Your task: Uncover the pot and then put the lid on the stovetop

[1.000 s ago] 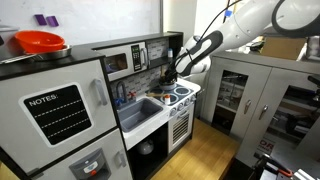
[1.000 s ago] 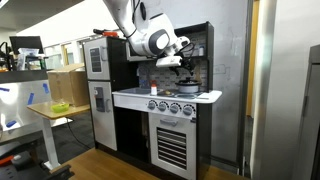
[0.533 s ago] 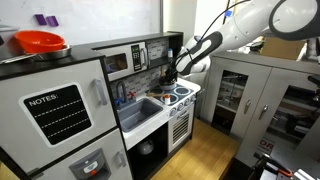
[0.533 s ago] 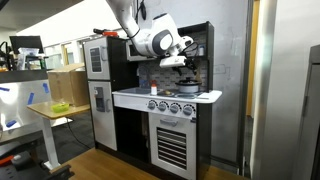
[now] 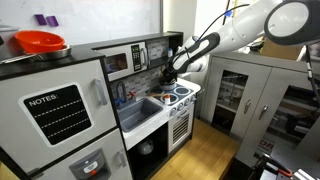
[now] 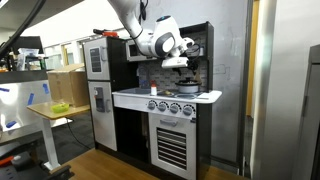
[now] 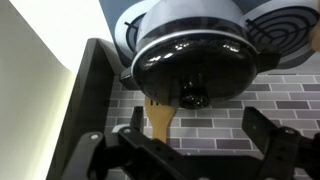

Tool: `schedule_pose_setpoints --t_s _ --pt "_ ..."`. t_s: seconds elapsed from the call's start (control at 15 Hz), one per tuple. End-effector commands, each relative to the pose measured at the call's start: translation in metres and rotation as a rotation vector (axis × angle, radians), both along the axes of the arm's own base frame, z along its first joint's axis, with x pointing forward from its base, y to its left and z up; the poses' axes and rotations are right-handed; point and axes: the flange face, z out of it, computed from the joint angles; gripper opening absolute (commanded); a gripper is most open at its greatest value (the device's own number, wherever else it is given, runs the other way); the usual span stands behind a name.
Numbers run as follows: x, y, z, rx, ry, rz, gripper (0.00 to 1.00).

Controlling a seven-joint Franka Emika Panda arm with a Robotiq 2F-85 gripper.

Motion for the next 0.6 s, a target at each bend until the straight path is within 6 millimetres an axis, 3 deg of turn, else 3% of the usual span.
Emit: schedule_pose_setpoints --t_s 0.0,0.53 --pt "0.0105 0.0005 0.0005 0.015 0.019 0.034 0.83" --pt "0.0079 0.0061 -0.0086 0.060 0.056 0.012 0.24"
